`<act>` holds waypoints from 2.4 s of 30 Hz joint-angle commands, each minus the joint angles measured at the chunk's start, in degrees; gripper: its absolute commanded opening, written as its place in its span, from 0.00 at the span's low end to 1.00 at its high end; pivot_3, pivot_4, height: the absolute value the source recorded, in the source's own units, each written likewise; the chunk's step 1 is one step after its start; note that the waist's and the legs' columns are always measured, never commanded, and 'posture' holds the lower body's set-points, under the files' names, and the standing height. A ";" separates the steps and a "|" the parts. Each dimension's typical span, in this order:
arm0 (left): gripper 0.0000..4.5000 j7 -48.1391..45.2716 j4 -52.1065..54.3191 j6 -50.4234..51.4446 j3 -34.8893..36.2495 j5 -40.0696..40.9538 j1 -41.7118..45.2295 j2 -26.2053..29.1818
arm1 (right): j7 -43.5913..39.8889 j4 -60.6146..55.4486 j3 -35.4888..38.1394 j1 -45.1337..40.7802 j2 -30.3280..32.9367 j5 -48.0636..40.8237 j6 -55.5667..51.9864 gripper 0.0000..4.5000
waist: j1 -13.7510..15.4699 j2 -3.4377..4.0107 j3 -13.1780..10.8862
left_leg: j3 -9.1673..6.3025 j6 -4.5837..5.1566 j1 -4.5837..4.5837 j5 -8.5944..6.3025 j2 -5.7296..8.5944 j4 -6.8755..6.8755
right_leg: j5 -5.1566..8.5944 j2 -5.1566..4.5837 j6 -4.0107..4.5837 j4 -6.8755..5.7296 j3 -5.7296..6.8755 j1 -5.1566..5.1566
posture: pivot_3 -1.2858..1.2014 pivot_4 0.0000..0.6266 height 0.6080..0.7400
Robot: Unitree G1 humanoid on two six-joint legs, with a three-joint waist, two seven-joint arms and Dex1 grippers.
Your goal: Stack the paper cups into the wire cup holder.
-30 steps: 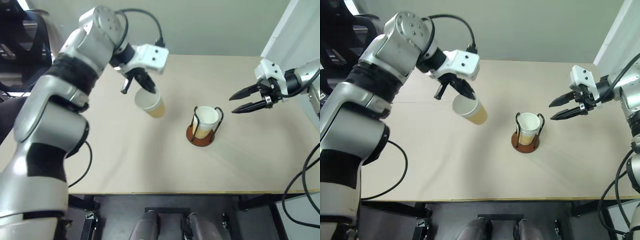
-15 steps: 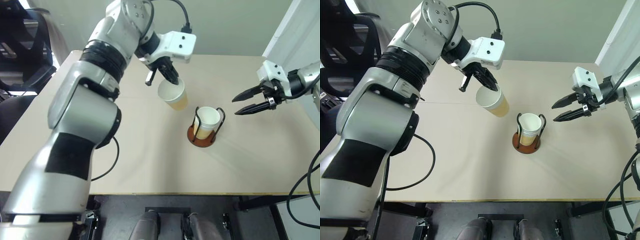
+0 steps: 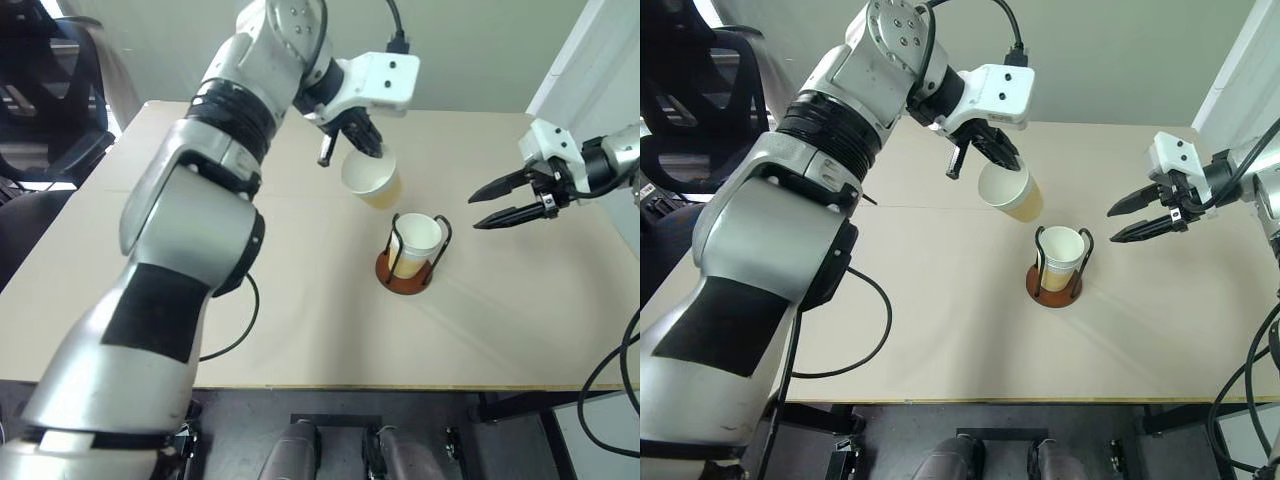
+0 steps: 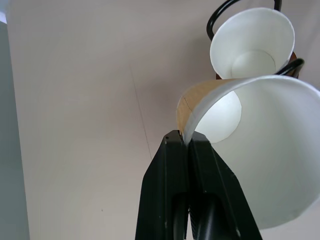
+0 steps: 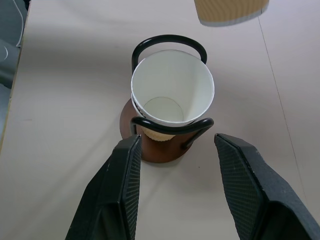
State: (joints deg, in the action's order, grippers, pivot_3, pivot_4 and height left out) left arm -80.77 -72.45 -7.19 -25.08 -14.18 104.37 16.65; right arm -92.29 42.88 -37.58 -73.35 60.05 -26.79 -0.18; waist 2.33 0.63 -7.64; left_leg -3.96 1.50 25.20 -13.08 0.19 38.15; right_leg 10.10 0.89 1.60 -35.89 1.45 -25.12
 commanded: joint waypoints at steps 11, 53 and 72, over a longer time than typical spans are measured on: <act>0.01 2.76 0.51 -0.81 3.99 -0.19 0.81 -4.75 | -0.21 -3.51 1.84 0.42 2.19 -0.33 -1.08 0.51 | 0.19 0.00 0.00 | 0.05 0.01 -0.01 0.00 0.00 0.06 | -0.02 0.00 -0.03 -0.04 -0.01 0.01 | 0.52 0.24 1.00; 0.99 4.13 1.99 -0.55 6.30 -0.42 -2.68 -6.19 | -0.21 -3.29 2.64 -0.75 0.86 1.98 -1.77 0.51 | 0.40 0.00 0.00 | 0.10 0.11 -0.04 -0.02 0.00 0.38 | -0.09 0.00 -0.15 -0.20 -0.04 0.10 | 0.52 0.24 1.00; 0.99 19.47 9.28 7.94 17.86 5.23 -7.25 13.02 | -0.21 11.96 2.49 -7.29 -7.88 7.77 7.33 0.51 | -0.17 0.02 0.01 | 0.08 0.14 -0.09 -0.01 0.00 0.40 | -0.11 -0.01 -0.11 -0.18 -0.05 0.10 | 0.52 0.24 1.00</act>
State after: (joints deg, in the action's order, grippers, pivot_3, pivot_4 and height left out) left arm -63.77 -66.50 0.24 -9.36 -10.22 96.71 27.55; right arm -92.29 54.06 -36.46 -79.04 51.39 -18.88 6.11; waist 2.16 0.66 -7.63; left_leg -3.87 1.64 25.11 -13.10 0.19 38.53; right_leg 9.99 0.88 1.49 -36.07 1.39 -25.02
